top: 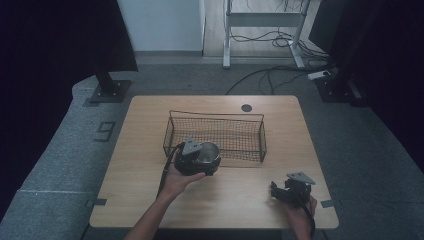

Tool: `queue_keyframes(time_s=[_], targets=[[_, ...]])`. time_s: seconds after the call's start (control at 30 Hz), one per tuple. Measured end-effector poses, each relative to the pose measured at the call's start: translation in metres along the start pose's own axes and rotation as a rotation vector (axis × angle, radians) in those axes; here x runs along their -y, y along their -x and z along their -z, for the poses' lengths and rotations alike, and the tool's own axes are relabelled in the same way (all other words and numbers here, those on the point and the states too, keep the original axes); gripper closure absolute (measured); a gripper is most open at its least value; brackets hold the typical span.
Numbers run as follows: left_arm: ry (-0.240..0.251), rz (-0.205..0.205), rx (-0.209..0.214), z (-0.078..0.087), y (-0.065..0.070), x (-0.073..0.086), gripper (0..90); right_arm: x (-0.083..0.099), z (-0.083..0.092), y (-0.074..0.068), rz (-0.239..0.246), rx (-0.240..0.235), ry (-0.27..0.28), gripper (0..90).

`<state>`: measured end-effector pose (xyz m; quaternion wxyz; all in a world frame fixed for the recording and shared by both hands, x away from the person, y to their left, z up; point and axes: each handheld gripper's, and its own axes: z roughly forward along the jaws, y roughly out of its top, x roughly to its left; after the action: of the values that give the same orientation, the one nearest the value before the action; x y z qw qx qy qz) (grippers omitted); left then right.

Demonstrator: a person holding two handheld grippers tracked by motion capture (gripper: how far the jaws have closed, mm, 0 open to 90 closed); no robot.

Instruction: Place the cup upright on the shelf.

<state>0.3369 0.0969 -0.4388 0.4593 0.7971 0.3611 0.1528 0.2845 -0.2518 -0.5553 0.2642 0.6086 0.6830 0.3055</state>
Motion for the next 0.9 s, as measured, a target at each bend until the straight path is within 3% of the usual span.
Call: queue_keyframes(time_s=[0.23, 0.9], targets=[[0.002, 0.018, 0.02, -0.001, -0.003, -0.004, 15.2, 0.0, 0.0, 0.0, 0.0, 0.0, 0.0, 13.4], [0.002, 0.028, 0.005, -0.004, -0.013, -0.019, 15.3, 0.0, 0.0, 0.0, 0.002, 0.0, 0.001, 13.4]])
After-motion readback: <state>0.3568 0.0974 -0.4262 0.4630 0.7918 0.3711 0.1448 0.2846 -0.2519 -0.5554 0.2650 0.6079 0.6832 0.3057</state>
